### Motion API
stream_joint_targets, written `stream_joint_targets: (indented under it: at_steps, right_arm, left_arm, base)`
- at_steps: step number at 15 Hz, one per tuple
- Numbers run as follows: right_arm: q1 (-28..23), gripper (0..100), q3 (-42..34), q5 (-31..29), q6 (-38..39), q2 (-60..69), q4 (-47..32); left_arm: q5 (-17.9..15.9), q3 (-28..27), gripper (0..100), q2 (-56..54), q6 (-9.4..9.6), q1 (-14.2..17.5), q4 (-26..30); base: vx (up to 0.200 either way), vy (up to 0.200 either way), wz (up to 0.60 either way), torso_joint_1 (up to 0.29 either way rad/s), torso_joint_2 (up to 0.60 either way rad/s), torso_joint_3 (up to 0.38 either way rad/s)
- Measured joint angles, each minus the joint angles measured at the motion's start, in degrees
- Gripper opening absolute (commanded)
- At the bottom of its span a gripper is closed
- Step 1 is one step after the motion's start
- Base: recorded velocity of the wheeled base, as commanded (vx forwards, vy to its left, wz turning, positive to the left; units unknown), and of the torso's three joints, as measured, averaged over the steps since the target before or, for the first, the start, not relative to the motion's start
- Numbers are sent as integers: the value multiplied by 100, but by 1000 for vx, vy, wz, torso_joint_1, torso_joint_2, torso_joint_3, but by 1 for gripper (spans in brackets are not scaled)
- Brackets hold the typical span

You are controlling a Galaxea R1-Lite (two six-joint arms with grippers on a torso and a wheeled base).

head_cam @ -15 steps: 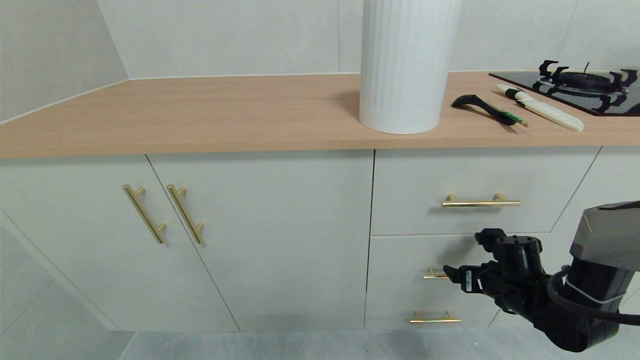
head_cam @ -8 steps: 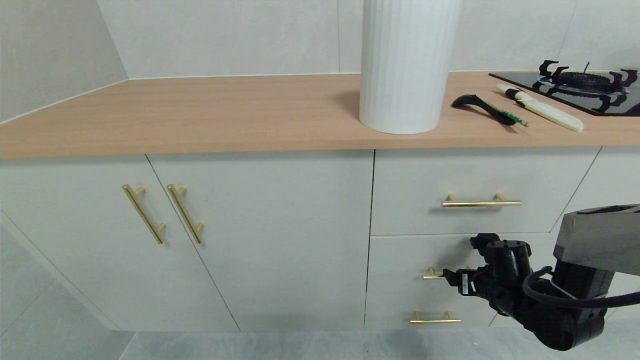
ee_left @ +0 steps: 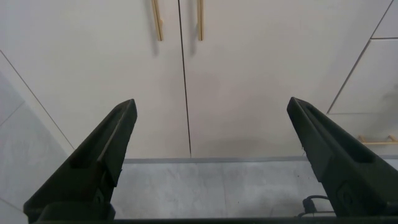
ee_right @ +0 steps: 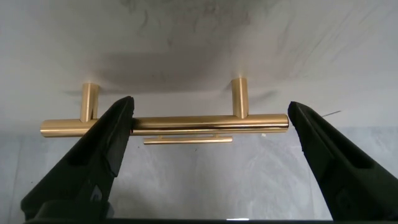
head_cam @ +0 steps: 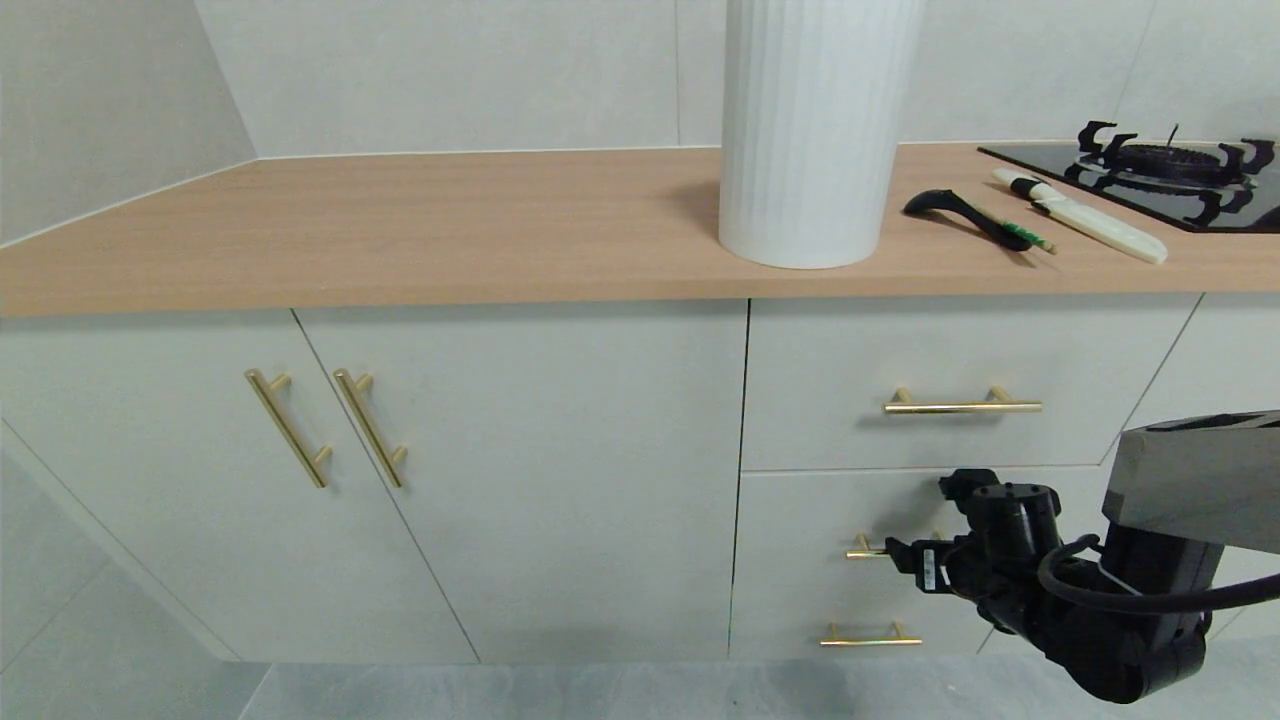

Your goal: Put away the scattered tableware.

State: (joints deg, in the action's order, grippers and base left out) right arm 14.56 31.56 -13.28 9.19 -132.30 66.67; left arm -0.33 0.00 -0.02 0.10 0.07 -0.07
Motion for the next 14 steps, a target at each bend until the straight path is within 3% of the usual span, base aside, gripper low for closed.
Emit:
stream_joint_targets:
  at_steps: [10,12,14]
  right_arm:
    - [0,100,-246,4,-112,160,-119]
    - [0,100,-318,20,-154,312,-386]
    - [0,100,-349,96,-161,708,-1212]
  left_arm:
    - [0,-2,100,0,0,0,0]
    - [0,0,100,0,0,0,0]
    - [0,0,100,0,0,0,0]
  base:
    - [0,0,0,0,0,0]
    - [0,0,0,0,0,0]
    - [0,0,0,0,0,0]
